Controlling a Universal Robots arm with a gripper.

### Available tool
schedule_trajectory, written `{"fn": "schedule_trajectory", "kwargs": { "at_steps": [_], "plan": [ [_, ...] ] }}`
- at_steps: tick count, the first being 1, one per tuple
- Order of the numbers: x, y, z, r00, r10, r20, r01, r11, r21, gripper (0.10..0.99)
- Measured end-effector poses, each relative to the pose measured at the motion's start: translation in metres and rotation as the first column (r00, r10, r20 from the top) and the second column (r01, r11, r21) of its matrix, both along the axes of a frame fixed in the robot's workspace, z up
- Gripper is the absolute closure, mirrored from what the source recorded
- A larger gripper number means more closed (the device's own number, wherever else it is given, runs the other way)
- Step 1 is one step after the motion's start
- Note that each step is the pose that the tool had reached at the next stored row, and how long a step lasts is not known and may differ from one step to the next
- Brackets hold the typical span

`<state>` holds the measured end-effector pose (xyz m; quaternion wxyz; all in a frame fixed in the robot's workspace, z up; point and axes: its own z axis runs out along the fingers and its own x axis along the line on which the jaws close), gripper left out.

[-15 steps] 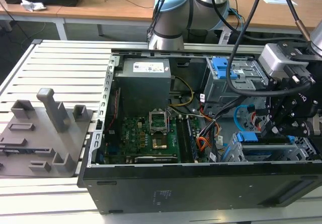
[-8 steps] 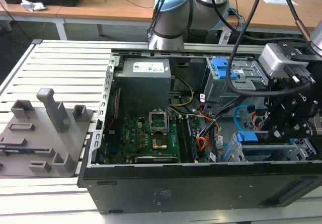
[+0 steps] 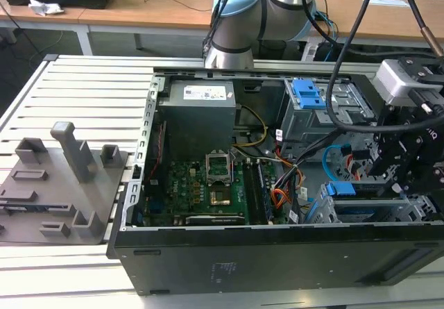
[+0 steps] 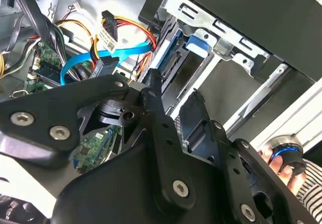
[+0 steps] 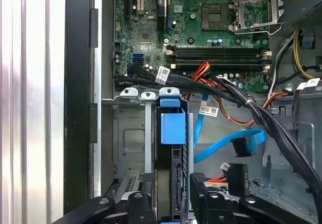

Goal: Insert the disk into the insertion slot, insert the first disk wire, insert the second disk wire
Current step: 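Insert the first disk wire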

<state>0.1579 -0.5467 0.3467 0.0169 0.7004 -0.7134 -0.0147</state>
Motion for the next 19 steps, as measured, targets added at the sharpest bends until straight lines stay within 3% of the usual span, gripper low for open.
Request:
{"fn": "schedule_trajectory", "kwargs": {
  "at_steps": [7,14,19],
  "plan": [
    [0.0001,0.0001,0.0207,1.0000,0.000,-0.0001,0.000,1.0000,0.000,0.667],
    [0.0001,0.0002,0.0221,1.0000,0.000,-0.0001,0.000,1.0000,0.000,0.667],
    [0.0001,0.0122,0.0221,1.0000,0.000,0.0000,0.000,1.0000,0.000,0.667]
  ]
}}
